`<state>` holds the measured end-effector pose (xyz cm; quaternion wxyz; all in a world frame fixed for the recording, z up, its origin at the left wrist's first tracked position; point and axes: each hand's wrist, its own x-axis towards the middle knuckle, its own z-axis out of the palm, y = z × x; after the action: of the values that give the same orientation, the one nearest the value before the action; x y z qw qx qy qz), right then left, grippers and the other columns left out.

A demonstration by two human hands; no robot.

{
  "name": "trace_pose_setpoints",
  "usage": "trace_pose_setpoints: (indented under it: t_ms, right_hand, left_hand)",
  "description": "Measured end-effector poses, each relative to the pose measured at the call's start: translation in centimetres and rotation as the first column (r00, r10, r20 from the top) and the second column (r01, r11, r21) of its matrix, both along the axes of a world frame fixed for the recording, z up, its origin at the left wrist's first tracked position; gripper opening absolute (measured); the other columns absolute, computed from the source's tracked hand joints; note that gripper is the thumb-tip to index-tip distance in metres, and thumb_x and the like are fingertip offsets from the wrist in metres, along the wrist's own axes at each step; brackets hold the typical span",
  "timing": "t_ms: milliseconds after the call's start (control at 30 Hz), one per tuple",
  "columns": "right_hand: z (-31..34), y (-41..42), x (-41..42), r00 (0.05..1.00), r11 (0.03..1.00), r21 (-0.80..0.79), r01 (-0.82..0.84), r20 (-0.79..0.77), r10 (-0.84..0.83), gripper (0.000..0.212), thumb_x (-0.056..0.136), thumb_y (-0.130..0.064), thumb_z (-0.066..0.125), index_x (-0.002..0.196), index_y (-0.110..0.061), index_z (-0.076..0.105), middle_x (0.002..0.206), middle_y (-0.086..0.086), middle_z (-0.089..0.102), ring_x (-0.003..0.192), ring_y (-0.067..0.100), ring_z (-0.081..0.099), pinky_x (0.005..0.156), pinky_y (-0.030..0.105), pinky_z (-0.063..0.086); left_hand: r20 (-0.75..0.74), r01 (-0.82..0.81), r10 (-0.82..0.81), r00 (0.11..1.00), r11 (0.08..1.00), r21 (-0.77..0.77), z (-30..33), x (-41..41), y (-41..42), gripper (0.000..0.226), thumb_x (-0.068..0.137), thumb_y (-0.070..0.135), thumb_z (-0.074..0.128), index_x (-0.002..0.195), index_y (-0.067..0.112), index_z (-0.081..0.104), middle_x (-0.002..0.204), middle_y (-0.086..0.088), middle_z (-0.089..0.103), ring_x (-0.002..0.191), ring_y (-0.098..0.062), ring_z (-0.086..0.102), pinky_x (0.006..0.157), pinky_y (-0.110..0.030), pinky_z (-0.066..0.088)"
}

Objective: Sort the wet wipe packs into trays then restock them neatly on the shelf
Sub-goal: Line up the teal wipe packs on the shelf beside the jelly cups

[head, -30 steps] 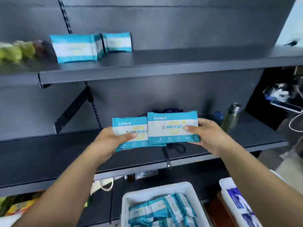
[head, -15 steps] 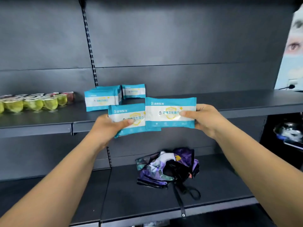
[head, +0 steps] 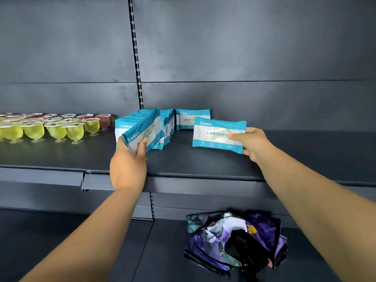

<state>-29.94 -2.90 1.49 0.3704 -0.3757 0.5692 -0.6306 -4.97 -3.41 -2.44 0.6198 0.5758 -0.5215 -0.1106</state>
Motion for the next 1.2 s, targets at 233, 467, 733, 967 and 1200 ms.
trace_pose_setpoints:
  t_ms: [233, 467, 733, 967, 1200]
  right_hand:
    - [0.4, -10.9, 0.1, 0.997, 0.998, -0.034, -0.046, -0.061, 0.044, 0.03, 0.081, 0.004, 0.066, 0.108, -0.006, 0.058, 0.115, 0.012, 0.063, 0.09, 0.019, 0.061, 0.069, 0.027, 0.054]
    - [-0.9, -18.4, 0.3, 0.988, 1.0, -0.005, 0.01, -0.152, -0.011, 0.018, 0.079, 0.0, 0.069, 0.091, -0.01, 0.061, 0.113, 0.01, 0.065, 0.096, 0.022, 0.064, 0.084, 0.028, 0.051]
    - [-1.5, -22.5, -0.2, 0.943, 0.992, -0.024, 0.12, -0.309, -0.121, 0.035, 0.077, -0.009, 0.072, 0.11, -0.006, 0.062, 0.113, 0.008, 0.066, 0.1, 0.024, 0.064, 0.092, 0.036, 0.05]
    - [-0.6, -19.5, 1.0, 0.788, 0.945, -0.068, 0.319, -0.535, -0.304, 0.055, 0.083, -0.029, 0.067, 0.129, -0.012, 0.042, 0.137, 0.008, 0.037, 0.124, 0.024, 0.04, 0.097, 0.029, 0.035]
    - [3.5, -9.3, 7.9, 0.838, 0.85, -0.019, -0.526, -0.184, 0.514, 0.029, 0.088, -0.044, 0.055, 0.089, -0.015, 0.059, 0.083, 0.001, 0.065, 0.074, 0.014, 0.062, 0.077, 0.028, 0.051]
  left_hand:
    - [0.056, -0.04, 0.041, 0.998, 0.999, -0.021, -0.3, -0.1, -0.5, 0.023, 0.089, 0.038, 0.055, 0.099, 0.023, 0.041, 0.074, 0.015, 0.053, 0.078, -0.028, 0.066, 0.074, -0.035, 0.049]
    - [0.039, -0.053, 0.054, 0.998, 0.998, -0.016, -0.9, -0.1, -0.9, 0.022, 0.085, 0.04, 0.06, 0.089, 0.029, 0.041, 0.075, 0.026, 0.048, 0.077, -0.021, 0.066, 0.07, -0.03, 0.046]
    - [0.043, -0.05, 0.052, 0.998, 0.998, -0.048, -1.4, 0.1, -1.3, 0.022, 0.081, 0.041, 0.062, 0.091, 0.032, 0.045, 0.079, 0.027, 0.05, 0.077, -0.017, 0.065, 0.066, -0.025, 0.046]
    - [0.01, -0.051, 0.052, 0.999, 0.997, -0.063, -1.2, -0.1, -0.9, 0.039, 0.081, 0.039, 0.064, 0.108, 0.018, 0.047, 0.077, 0.022, 0.044, 0.074, -0.005, 0.044, 0.06, -0.012, 0.028]
    - [0.054, -0.069, 0.069, 0.996, 0.998, -0.005, -0.5, -0.2, -0.1, 0.06, 0.081, 0.047, 0.061, 0.123, 0.009, 0.045, 0.098, -0.004, 0.062, 0.098, -0.032, 0.057, 0.071, -0.03, 0.037]
